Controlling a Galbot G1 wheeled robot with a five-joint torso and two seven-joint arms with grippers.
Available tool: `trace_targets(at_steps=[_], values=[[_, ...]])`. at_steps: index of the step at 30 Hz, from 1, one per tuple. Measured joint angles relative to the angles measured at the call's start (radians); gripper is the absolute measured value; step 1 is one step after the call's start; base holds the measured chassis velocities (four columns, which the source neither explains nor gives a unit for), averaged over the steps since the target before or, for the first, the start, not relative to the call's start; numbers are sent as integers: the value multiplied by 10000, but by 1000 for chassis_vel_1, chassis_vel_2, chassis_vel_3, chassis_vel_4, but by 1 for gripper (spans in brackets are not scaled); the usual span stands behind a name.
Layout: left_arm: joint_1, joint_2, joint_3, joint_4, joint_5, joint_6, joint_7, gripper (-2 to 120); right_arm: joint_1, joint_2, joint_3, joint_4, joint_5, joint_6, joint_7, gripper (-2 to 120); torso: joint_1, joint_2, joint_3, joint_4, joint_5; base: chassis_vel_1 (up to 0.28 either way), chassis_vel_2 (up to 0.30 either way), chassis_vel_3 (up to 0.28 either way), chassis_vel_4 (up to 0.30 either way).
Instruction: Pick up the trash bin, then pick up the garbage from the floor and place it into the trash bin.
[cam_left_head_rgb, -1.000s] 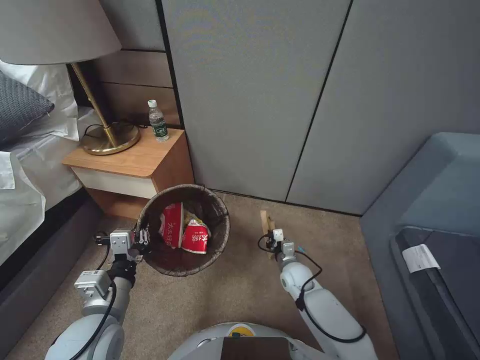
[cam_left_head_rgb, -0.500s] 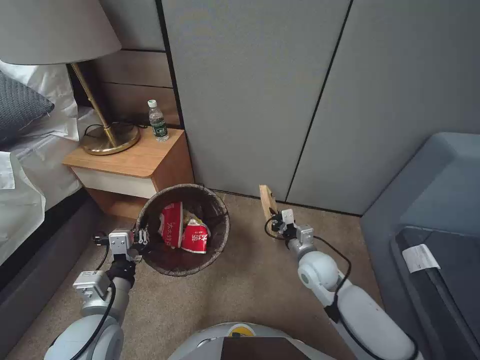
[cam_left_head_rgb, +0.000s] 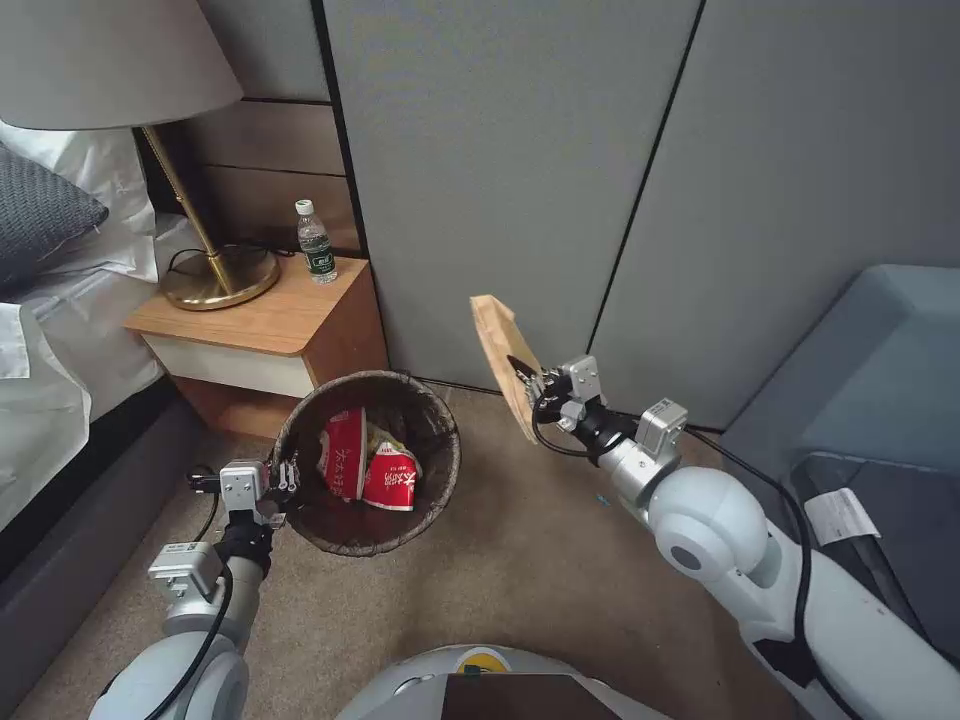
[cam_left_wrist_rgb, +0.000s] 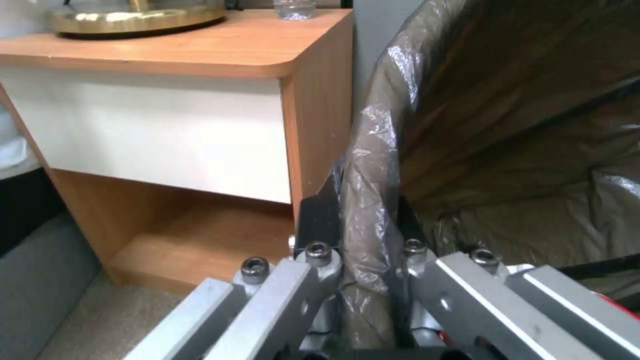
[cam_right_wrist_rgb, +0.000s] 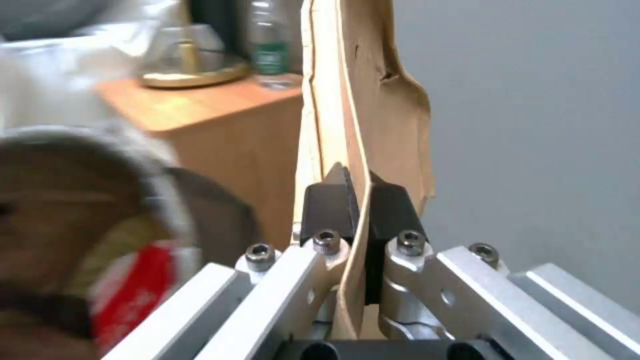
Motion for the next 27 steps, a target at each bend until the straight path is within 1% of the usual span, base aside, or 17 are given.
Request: trace_targets(at_steps=[1,4,9,14,15,18,22,24,27], values=[[0,0,0,0,0,0,0,0,0,0,0,0,0,0,0,0,0,0,0,0,0,0,0,0,0],[8,-14,6,-10,26,9,7,0,609,-373,-499,174,377,-67,-377,0,0,0,0,-1,-1,0,0,0,0],[5,-43,49,-23,81,15,15,0,1163,-354,-922,139,606,-190,-790,0,0,0,0,0,-1,0,0,0,0],[12,-65,84,-65,126,67,43,0,1905,27,-1946,-88,664,-390,-1157,0,0,0,0,0,-1,0,0,0,0],[12,-65,84,-65,126,67,43,0,1905,27,-1946,-88,664,-390,-1157,0,0,0,0,0,-1,0,0,0,0],[16,-85,123,-81,164,82,54,0,2177,417,-2574,-279,453,-441,-1232,0,0,0,1,0,-2,0,0,0,0],[24,-108,140,-103,187,86,58,0,2337,714,-2981,-451,251,-470,-1233,0,0,0,0,0,-2,0,0,0,0],[25,-110,141,-104,189,87,59,0,2354,748,-3026,-472,231,-475,-1233,0,0,0,0,0,-2,0,0,0,0],[32,-115,144,-112,208,89,64,0,2538,1047,-3515,-710,34,-544,-1218,0,0,0,1,-1,-3,0,0,0,0]])
